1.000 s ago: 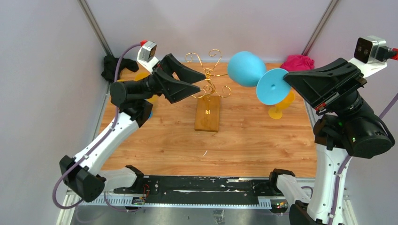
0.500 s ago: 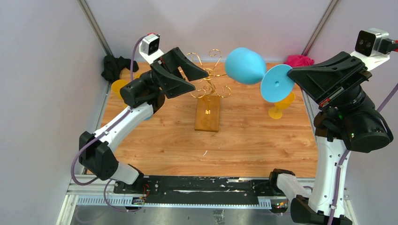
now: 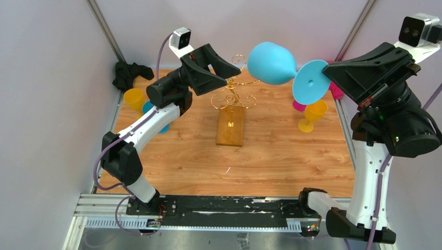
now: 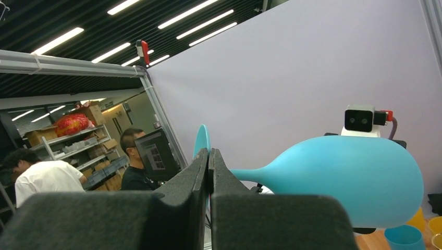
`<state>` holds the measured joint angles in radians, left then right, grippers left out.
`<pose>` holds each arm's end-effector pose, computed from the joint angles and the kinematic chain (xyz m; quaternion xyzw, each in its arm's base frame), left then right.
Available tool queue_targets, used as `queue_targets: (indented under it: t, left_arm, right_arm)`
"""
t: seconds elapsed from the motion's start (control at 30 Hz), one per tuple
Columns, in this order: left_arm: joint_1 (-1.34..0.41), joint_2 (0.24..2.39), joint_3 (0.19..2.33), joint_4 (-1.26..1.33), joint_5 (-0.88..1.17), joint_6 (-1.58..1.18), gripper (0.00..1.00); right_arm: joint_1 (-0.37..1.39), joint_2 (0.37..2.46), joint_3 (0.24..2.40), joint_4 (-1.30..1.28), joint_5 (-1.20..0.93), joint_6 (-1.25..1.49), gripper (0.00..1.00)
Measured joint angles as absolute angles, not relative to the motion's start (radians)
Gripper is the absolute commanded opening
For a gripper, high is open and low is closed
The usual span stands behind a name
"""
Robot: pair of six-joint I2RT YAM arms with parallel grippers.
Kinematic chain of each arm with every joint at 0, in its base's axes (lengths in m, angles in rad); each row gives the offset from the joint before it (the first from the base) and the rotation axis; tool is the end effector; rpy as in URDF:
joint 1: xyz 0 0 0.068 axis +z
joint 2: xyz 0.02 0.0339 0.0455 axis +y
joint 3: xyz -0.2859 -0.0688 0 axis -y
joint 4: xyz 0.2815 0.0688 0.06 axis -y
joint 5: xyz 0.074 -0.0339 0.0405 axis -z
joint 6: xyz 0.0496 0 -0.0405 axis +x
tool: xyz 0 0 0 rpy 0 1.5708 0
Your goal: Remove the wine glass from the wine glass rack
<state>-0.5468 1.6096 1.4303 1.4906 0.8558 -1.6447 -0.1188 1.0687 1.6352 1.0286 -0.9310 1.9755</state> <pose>0.2762 -0.2120 0.5110 0.2896 0.3151 -0.8268 0.3649 0.0893 0.0294 0.6694 -0.2338 0.3833 0.7121 0.5397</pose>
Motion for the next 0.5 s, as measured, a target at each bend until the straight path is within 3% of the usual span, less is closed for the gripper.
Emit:
queue_targets:
  t: [0.13,0.5]
  left_arm:
    - [-0.547,1.619,1.473,1.491,0.846,-1.654,0.67]
    - [-0.547,1.678,1.600,1.489,0.827,-1.695,0.64]
  right_arm:
    - [-0.068,1.093,1.637,1.004,-0.931,1.949,0.00]
    - [0.311,1.150,1.625,0.729,-0.928,1.599,0.00]
